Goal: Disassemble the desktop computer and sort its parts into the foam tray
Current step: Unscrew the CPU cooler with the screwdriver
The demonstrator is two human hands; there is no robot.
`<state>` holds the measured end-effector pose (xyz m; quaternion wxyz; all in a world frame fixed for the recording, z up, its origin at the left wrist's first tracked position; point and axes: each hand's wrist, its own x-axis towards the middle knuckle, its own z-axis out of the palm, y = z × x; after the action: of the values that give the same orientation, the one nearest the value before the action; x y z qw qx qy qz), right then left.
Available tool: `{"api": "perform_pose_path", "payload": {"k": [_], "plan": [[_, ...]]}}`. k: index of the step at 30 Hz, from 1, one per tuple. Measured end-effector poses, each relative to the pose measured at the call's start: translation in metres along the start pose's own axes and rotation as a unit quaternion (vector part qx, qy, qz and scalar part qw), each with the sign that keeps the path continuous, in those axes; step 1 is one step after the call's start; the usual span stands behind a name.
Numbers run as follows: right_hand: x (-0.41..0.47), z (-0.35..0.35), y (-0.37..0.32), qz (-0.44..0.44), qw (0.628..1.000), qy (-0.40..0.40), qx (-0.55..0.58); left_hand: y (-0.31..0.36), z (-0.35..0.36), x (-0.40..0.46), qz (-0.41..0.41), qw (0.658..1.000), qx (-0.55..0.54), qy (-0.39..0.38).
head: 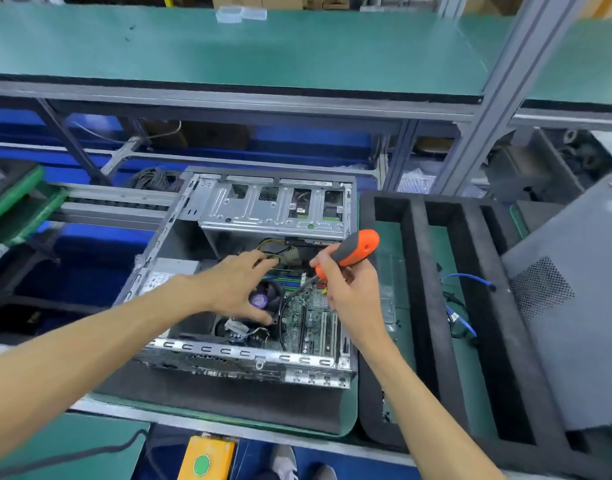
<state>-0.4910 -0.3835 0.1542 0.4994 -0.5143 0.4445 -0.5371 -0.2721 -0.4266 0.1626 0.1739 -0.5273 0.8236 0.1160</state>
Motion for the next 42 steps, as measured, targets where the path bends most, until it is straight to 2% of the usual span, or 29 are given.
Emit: {"api": "perform_pose_path", "payload": {"k": [2,3,6,9,12,17,22,26,31,42], "plan": [[0.001,0.0,-0.002,0.015,1.0,0.008,0.007,-0.003,0.03,0.014,0.037,0.998,0.028,-0.053],[0.001,0.0,-0.002,0.018,1.0,0.004,-0.005,-0.003,0.037,0.019,0.053,0.997,0.023,-0.053],[0.001,0.002,0.001,0.014,0.998,-0.011,-0.06,-0.01,0.043,0.031,0.085,0.996,0.001,-0.016],[0.0,0.002,0.0,0.019,0.998,0.001,-0.064,-0.011,0.047,0.031,0.097,0.995,0.031,0.013],[0.001,0.003,0.001,0.006,0.995,-0.002,-0.097,-0.01,0.052,0.031,0.098,0.994,0.04,0.028],[0.004,0.005,0.005,0.015,0.986,-0.025,-0.162,-0.024,0.035,0.041,0.114,0.99,-0.086,-0.014],[0.009,0.006,0.006,0.028,0.986,-0.036,-0.16,-0.025,0.052,0.035,0.101,0.992,-0.074,0.031],[0.022,0.01,0.007,0.03,0.983,-0.028,-0.177,-0.029,0.05,0.039,0.1,0.989,-0.105,0.014],[0.035,0.015,0.011,0.048,0.968,-0.066,-0.237,-0.03,0.057,0.038,0.095,0.99,-0.098,0.016],[0.037,0.015,0.013,0.053,0.972,-0.056,-0.223,-0.032,0.061,0.04,0.102,0.988,-0.11,0.022]]}}
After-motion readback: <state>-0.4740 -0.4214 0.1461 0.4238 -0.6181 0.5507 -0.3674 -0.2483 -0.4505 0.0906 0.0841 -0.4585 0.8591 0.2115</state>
